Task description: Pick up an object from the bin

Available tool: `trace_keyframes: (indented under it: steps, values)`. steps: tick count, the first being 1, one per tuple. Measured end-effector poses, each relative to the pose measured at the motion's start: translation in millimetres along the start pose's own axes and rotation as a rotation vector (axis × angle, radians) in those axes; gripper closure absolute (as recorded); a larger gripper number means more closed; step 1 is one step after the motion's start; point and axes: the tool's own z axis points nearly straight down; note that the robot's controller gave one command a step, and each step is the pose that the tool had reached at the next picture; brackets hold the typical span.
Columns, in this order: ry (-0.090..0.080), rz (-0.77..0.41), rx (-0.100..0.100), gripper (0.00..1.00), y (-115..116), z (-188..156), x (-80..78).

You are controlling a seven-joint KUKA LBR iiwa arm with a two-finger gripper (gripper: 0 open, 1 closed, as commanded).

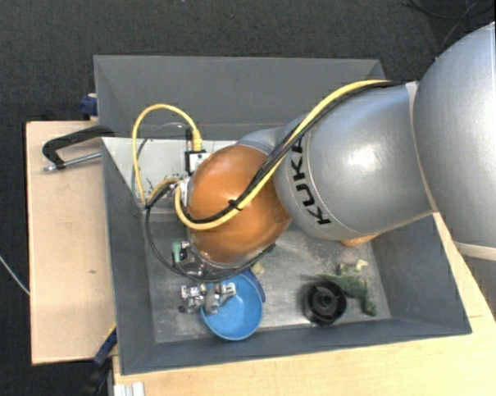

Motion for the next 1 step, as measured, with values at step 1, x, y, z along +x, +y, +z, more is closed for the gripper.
trace_keyframes:
  steps: [1]
  values:
    - [-0.001,0.003,-0.001,1.00,-1.2,-16.5,-1.9]
